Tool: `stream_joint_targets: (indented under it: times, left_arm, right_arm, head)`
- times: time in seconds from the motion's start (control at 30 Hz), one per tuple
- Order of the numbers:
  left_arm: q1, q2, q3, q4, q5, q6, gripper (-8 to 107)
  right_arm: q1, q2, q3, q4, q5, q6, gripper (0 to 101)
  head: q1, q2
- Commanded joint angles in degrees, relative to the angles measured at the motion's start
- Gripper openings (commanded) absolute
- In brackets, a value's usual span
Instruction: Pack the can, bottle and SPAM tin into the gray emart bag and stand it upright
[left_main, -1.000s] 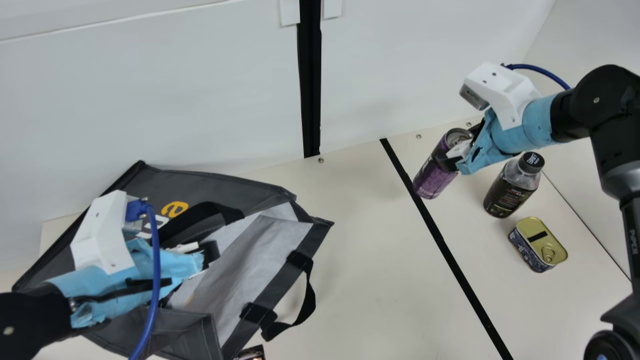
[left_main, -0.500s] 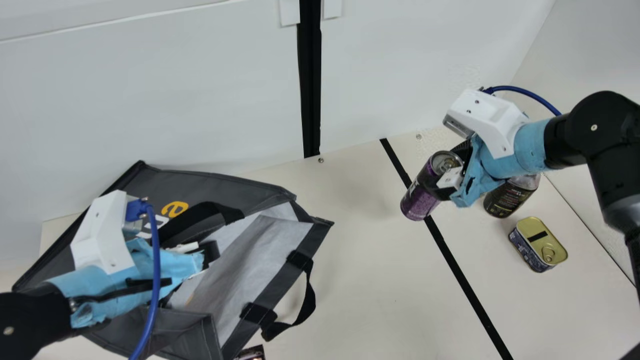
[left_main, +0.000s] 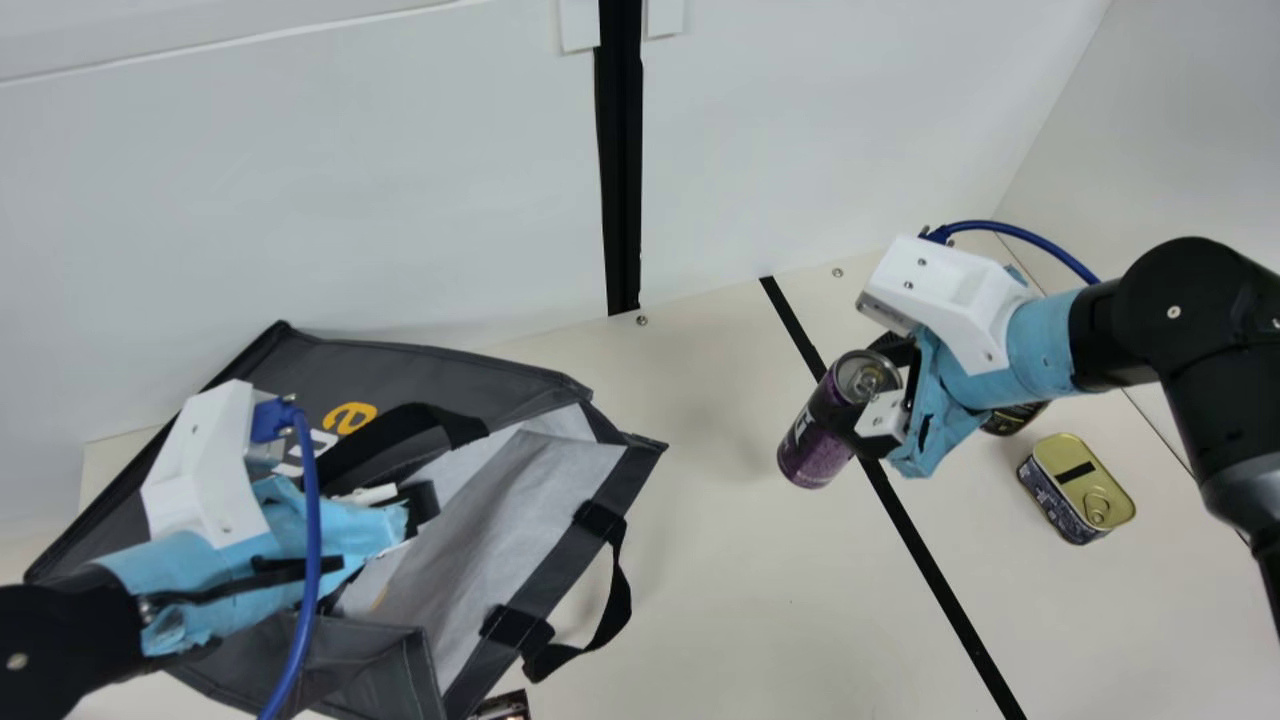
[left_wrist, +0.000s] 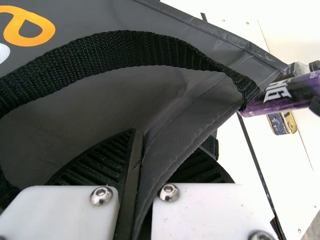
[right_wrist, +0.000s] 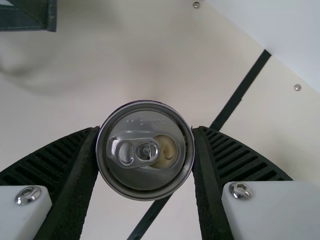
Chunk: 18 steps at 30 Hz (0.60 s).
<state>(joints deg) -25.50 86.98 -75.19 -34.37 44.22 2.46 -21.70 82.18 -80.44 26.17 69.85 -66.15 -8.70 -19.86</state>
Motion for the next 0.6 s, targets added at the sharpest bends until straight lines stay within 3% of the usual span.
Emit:
stream_joint_targets:
  times: [0.0,0.57]
  left_arm:
    - [0.0,0.0,0.0,0.0,0.0,0.0,-8]
    - [0.0,0.0,0.0,0.0,0.0,0.0,-8]
  right_arm:
    - [0.1,-0.4,1.0,0.2,0.1,-0.5,0]
    - [1.5,-2.9,5.6,3.9,0.1,-1.7,0]
  head:
    - [-1.3,-0.1]
    - [-1.3,-0.1]
